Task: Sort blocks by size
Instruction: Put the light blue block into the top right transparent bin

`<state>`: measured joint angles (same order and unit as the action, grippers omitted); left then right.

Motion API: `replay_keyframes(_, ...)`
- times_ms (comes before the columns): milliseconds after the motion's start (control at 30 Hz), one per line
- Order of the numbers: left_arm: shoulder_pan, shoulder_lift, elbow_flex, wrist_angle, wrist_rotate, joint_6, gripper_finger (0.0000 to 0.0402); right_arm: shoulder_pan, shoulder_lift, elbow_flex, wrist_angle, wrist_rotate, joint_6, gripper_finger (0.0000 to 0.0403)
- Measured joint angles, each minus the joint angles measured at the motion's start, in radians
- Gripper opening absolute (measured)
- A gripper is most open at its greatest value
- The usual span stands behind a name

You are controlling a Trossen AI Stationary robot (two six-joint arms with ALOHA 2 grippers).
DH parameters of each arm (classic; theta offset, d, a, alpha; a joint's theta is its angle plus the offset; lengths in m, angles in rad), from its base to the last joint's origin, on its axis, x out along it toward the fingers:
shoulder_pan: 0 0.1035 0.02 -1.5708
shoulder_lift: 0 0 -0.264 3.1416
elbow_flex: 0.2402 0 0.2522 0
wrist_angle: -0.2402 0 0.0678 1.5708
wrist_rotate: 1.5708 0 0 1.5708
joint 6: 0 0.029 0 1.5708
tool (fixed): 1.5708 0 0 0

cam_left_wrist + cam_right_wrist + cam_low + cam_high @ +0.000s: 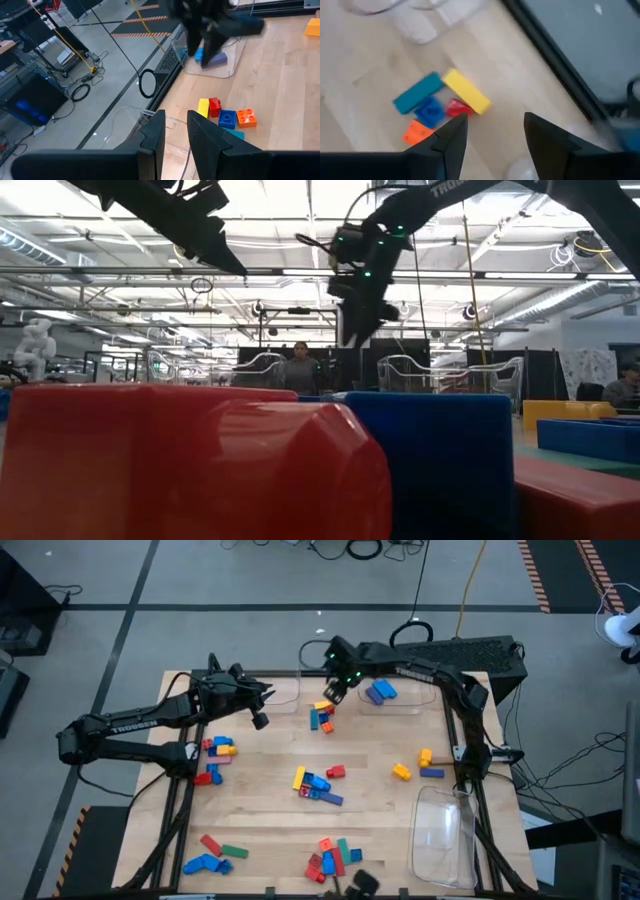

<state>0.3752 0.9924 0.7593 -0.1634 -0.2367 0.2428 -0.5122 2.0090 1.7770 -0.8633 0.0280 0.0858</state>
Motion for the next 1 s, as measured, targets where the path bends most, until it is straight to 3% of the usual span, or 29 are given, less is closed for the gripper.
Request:
replay_keyframes(200, 0.000, 0.000, 0.000, 0.000, -0.001, -0.002, 0.0084, 0.036, 0.048, 0.000, 0.138, 0.019, -0.165, 0.0171)
replay_keyframes(600, -0.003, 0.000, 0.000, 0.021, -0.001, -0.001, 0.0084, -0.014, 0.147, -0.001, 0.078, 0.025, -0.577, 0.0152)
replay_keyframes(1000, -0.003, 0.000, 0.000, 0.033, -0.003, -0.001, 0.0084, 0.020, 0.224, 0.000, 0.045, 0.099, -0.818, 0.0134)
